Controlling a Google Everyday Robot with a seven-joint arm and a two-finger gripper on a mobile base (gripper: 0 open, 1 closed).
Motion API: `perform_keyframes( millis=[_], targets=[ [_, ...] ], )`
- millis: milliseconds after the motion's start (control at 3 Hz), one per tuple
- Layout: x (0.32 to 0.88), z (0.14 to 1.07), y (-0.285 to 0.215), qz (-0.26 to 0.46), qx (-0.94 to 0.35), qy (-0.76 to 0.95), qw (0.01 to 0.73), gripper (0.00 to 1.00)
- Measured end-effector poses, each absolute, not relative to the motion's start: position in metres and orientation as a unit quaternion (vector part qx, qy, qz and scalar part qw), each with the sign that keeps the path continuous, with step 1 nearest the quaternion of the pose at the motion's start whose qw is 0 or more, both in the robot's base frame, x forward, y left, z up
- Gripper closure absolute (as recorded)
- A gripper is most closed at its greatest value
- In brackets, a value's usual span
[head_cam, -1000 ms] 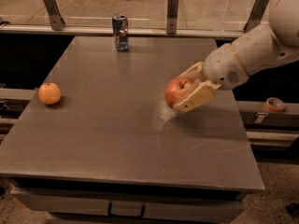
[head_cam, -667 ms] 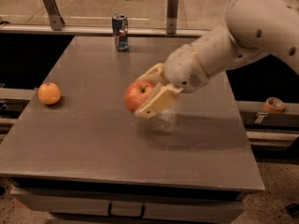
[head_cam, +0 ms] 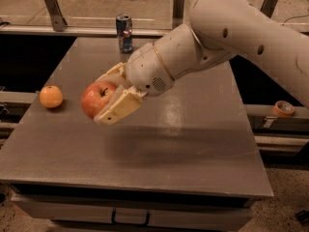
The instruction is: Move apple near orange
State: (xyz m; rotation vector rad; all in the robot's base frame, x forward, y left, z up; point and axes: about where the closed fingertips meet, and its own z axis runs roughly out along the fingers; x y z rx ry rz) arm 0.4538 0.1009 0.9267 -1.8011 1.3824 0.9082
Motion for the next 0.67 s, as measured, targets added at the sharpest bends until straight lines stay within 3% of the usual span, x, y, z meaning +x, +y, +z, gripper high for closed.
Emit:
perform_keyframes(
  millis=[667],
  targets=[
    [0.527,0.913,0.147,0.343,-0.687,0.524,0.368,1.0]
  ],
)
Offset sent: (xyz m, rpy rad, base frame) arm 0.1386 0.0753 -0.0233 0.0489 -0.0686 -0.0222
